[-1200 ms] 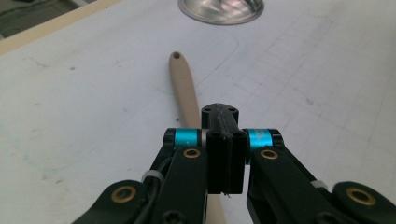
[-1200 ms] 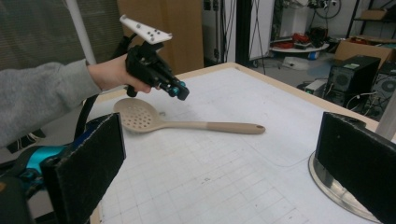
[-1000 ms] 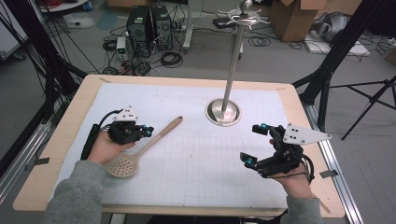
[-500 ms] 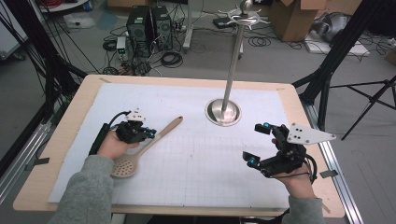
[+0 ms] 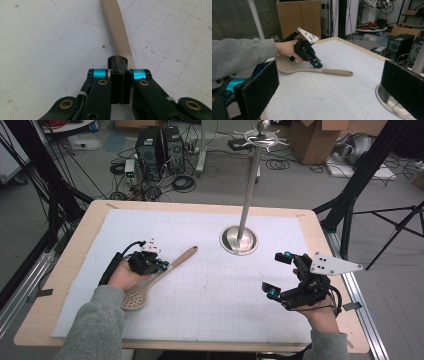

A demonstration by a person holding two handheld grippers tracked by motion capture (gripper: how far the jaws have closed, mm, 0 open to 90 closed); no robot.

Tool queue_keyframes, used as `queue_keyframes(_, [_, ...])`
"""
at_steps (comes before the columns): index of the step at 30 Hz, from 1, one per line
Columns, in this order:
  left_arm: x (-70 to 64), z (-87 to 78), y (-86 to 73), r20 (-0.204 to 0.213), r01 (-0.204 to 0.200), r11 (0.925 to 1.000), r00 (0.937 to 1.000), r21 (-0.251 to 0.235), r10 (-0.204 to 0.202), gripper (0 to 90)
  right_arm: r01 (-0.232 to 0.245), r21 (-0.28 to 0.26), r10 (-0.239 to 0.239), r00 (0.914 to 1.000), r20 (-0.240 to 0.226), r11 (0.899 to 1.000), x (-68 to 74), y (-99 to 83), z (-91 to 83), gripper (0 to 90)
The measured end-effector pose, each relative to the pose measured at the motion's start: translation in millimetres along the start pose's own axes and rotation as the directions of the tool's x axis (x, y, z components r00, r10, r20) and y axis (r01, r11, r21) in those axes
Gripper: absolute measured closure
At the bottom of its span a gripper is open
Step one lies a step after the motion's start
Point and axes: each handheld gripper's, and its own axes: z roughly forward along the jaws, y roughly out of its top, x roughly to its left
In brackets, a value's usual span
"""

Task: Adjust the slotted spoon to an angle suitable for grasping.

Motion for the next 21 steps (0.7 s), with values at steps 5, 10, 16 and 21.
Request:
queue_keyframes(5, [-6.8,4.5,6.1,0.045,-0.038,0.9993,0.9983,-0.002,0.038,89.6,0.002,0.003,-0.002,1.0000,-0.003,1.000,0.3,-0.2,1.1,0.3])
queue_keyframes(10, [-12.7,6.5,7.9,0.084,-0.055,0.9985,0.9949,-0.004,0.055,89.6,0.000,0.006,0.000,1.0000,-0.002,1.000,0.2,-0.6,1.6,0.3])
queue_keyframes(16, [-19.2,8.8,9.1,0.114,-0.073,0.9973,0.9908,-0.001,0.073,89.6,-0.004,0.014,0.004,1.0000,-0.006,1.000,0.6,-1.4,3.5,0.3])
queue_keyframes(21, [-19.3,5.3,10.7,0.099,-0.072,0.9971,0.9923,-0.023,0.074,89.6,-0.001,0.018,0.001,1.0000,-0.005,1.000,0.5,-1.6,4.2,0.3])
